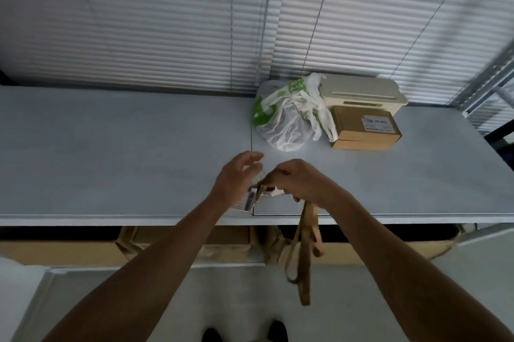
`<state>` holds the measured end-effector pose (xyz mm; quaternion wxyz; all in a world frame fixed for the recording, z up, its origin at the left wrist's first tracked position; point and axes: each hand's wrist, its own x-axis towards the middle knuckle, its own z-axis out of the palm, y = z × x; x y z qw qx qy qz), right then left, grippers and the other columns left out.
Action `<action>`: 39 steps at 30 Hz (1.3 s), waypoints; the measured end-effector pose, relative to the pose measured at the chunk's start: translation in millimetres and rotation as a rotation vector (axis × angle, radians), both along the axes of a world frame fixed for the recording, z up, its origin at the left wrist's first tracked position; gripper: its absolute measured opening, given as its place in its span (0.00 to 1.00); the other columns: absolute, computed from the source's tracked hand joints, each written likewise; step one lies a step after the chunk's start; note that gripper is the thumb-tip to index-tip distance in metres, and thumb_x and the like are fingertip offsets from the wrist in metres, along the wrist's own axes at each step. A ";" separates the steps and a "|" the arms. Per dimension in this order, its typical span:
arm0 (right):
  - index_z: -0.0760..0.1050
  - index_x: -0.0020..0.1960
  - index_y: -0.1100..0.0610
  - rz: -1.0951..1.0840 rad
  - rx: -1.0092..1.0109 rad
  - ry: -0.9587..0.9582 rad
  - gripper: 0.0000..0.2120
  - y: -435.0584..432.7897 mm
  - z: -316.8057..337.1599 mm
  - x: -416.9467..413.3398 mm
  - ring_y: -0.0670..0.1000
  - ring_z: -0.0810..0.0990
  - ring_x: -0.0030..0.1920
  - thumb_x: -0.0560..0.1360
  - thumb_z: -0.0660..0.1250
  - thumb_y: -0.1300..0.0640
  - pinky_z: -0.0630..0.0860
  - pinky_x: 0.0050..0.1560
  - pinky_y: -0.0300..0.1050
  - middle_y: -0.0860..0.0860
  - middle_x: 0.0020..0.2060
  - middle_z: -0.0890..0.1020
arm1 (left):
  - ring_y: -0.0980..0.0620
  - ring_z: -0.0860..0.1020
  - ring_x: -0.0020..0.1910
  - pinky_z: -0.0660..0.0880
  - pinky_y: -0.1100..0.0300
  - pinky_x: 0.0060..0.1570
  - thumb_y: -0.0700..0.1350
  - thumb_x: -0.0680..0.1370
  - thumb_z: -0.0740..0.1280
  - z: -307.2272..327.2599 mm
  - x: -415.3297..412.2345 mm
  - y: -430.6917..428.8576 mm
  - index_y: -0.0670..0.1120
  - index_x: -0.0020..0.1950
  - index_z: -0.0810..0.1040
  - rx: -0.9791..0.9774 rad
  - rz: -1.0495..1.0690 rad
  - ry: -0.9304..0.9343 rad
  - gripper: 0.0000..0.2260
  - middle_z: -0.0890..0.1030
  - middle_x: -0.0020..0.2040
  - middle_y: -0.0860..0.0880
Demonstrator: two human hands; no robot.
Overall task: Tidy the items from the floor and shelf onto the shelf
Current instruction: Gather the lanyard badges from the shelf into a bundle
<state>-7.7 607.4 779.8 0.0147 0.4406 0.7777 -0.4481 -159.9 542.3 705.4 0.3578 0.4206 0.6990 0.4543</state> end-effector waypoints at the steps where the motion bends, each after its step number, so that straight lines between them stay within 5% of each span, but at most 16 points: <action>1: 0.84 0.45 0.56 0.059 0.028 -0.028 0.09 1.8 18.7 -1.7 0.48 0.73 0.33 0.74 0.66 0.57 0.70 0.30 0.41 0.50 0.33 0.77 | 0.58 0.78 0.55 0.69 0.61 0.54 0.47 0.82 0.60 8.5 1.2 7.3 0.47 0.63 0.78 0.052 -0.070 -0.100 0.13 0.80 0.60 0.52; 4: 0.81 0.45 0.52 0.199 0.106 -0.100 0.06 5.8 67.7 -5.9 0.49 0.73 0.32 0.75 0.65 0.57 0.72 0.33 0.43 0.50 0.31 0.75 | 0.60 0.79 0.53 0.70 0.58 0.57 0.52 0.82 0.54 32.1 9.1 21.9 0.47 0.57 0.79 0.130 -0.188 -0.401 0.17 0.81 0.54 0.51; 7: 0.79 0.45 0.59 0.251 0.248 -0.166 0.08 11.3 98.8 -3.3 0.50 0.75 0.35 0.76 0.65 0.55 0.72 0.36 0.45 0.53 0.35 0.78 | 0.43 0.82 0.48 0.78 0.52 0.50 0.61 0.80 0.48 38.0 14.0 25.3 0.45 0.56 0.81 0.132 -0.368 -0.580 0.28 0.84 0.48 0.40; 10: 0.78 0.46 0.59 0.206 0.496 -0.205 0.09 14.9 117.8 6.5 0.50 0.75 0.38 0.75 0.68 0.53 0.68 0.33 0.43 0.51 0.37 0.78 | 0.40 0.82 0.47 0.80 0.51 0.47 0.65 0.77 0.51 35.8 18.8 21.0 0.45 0.57 0.81 0.169 -0.559 -0.652 0.30 0.84 0.45 0.39; 15: 0.79 0.47 0.51 0.064 0.600 -0.165 0.09 23.8 127.6 23.5 0.48 0.80 0.42 0.70 0.74 0.49 0.75 0.39 0.45 0.48 0.41 0.82 | 0.46 0.83 0.41 0.80 0.54 0.48 0.42 0.74 0.73 45.7 31.6 14.5 0.43 0.46 0.81 0.128 -0.561 -0.365 0.04 0.84 0.38 0.46; 18: 0.81 0.46 0.52 0.023 0.587 -0.098 0.10 25.3 135.7 32.8 0.50 0.83 0.44 0.68 0.77 0.49 0.79 0.47 0.49 0.49 0.42 0.84 | 0.46 0.84 0.41 0.81 0.55 0.48 0.39 0.74 0.73 47.0 32.8 8.8 0.42 0.45 0.82 0.062 -0.583 -0.289 0.02 0.84 0.39 0.44; 21: 0.82 0.44 0.52 -0.070 0.591 0.032 0.09 30.7 138.1 39.4 0.48 0.81 0.37 0.67 0.78 0.51 0.77 0.44 0.46 0.51 0.37 0.85 | 0.47 0.84 0.42 0.80 0.54 0.50 0.42 0.75 0.72 48.2 32.6 4.6 0.42 0.44 0.81 -0.014 -0.614 -0.247 0.03 0.85 0.41 0.43; 24: 0.82 0.42 0.51 -0.246 0.581 0.138 0.06 46.8 121.6 46.2 0.47 0.78 0.33 0.67 0.78 0.53 0.76 0.41 0.43 0.49 0.30 0.81 | 0.51 0.83 0.39 0.78 0.56 0.46 0.44 0.76 0.70 47.4 31.0 1.9 0.45 0.42 0.80 -0.072 -0.564 -0.236 0.04 0.83 0.38 0.48; 29: 0.81 0.41 0.51 -0.411 0.467 0.124 0.04 70.4 63.0 69.1 0.52 0.81 0.40 0.70 0.76 0.54 0.76 0.39 0.44 0.50 0.38 0.83 | 0.56 0.71 0.23 0.69 0.65 0.26 0.46 0.79 0.66 52.7 33.6 -0.7 0.44 0.38 0.74 -0.091 -0.375 -0.469 0.11 0.75 0.30 0.49; 33: 0.81 0.44 0.52 -0.363 0.241 -0.010 0.02 63.0 9.8 79.8 0.50 0.81 0.36 0.74 0.72 0.54 0.81 0.43 0.49 0.51 0.37 0.84 | 0.52 0.68 0.27 0.66 0.57 0.33 0.49 0.80 0.64 54.1 37.2 1.2 0.44 0.38 0.72 -0.058 -0.306 -0.631 0.13 0.74 0.30 0.48; 36: 0.81 0.48 0.51 -0.302 0.200 -0.089 0.04 39.8 -10.7 79.5 0.52 0.83 0.44 0.75 0.69 0.52 0.79 0.47 0.48 0.49 0.43 0.85 | 0.52 0.69 0.26 0.67 0.59 0.32 0.49 0.79 0.65 51.7 38.6 6.6 0.44 0.40 0.75 -0.085 -0.142 -0.701 0.12 0.74 0.32 0.47; 39: 0.80 0.45 0.56 -0.382 0.238 0.109 0.16 2.9 -12.1 76.8 0.55 0.82 0.43 0.77 0.63 0.44 0.76 0.46 0.51 0.51 0.40 0.84 | 0.48 0.75 0.31 0.72 0.54 0.39 0.53 0.77 0.68 48.4 41.5 14.3 0.42 0.43 0.77 -0.136 0.038 -0.628 0.14 0.78 0.35 0.44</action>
